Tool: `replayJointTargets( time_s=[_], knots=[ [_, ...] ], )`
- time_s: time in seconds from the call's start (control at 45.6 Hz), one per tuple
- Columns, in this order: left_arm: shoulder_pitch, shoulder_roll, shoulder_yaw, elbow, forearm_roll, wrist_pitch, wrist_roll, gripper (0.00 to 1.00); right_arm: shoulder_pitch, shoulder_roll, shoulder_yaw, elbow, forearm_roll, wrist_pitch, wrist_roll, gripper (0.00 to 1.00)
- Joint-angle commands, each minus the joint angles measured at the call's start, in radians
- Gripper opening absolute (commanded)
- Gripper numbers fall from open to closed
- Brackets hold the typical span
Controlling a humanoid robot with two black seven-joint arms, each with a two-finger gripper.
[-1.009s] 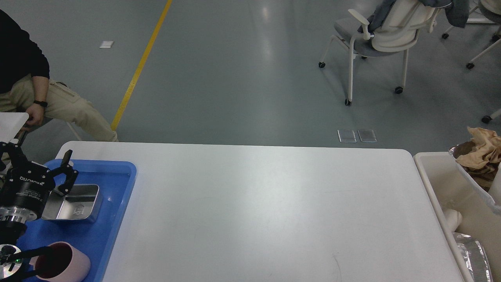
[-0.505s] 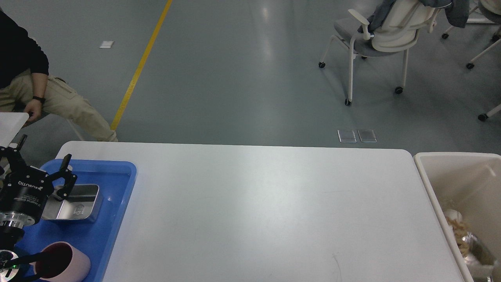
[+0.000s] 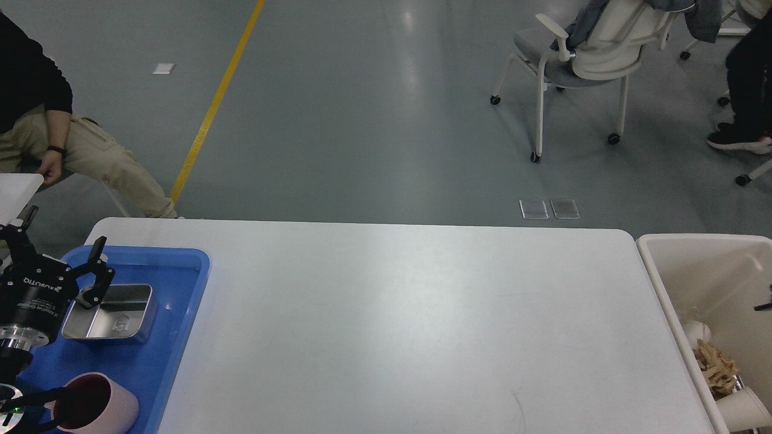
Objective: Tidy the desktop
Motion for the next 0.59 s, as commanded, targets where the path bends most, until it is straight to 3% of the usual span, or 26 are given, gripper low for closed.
replayJointTargets(
  time_s=[0.0,0.066,0.154,0.219,0.307,0.461,0.571],
  knots=[
    [0.000,0.000,0.000,0.019,0.000,-0.017,-0.003,0.97,0.095,0.062,0.002,0.004,0.001,0.001,0.022,1.00],
    [0.002,-0.003,0.000,0.033,0.000,-0.028,-0.003,0.97,0.123,0.092,0.007,0.005,0.001,0.002,0.114,1.00],
    [0.002,-0.006,0.000,0.042,0.000,-0.031,-0.004,0.97,0.149,0.134,0.005,0.005,0.001,0.002,0.288,1.00],
    [0.003,-0.008,0.000,0.042,0.000,-0.035,-0.004,0.97,0.176,0.172,0.002,0.005,0.001,0.002,0.456,1.00],
    [0.003,-0.009,-0.001,0.042,0.000,-0.035,-0.006,0.97,0.195,0.221,0.002,0.005,0.001,0.002,0.603,1.00],
    [0.022,-0.009,-0.020,0.041,0.000,-0.035,-0.004,0.97,0.221,0.328,0.065,0.005,0.036,0.001,0.753,1.00],
    [0.031,-0.008,-0.021,0.041,0.000,-0.037,-0.006,0.97,0.215,0.390,0.185,0.007,0.109,0.002,0.780,1.00]
  ],
)
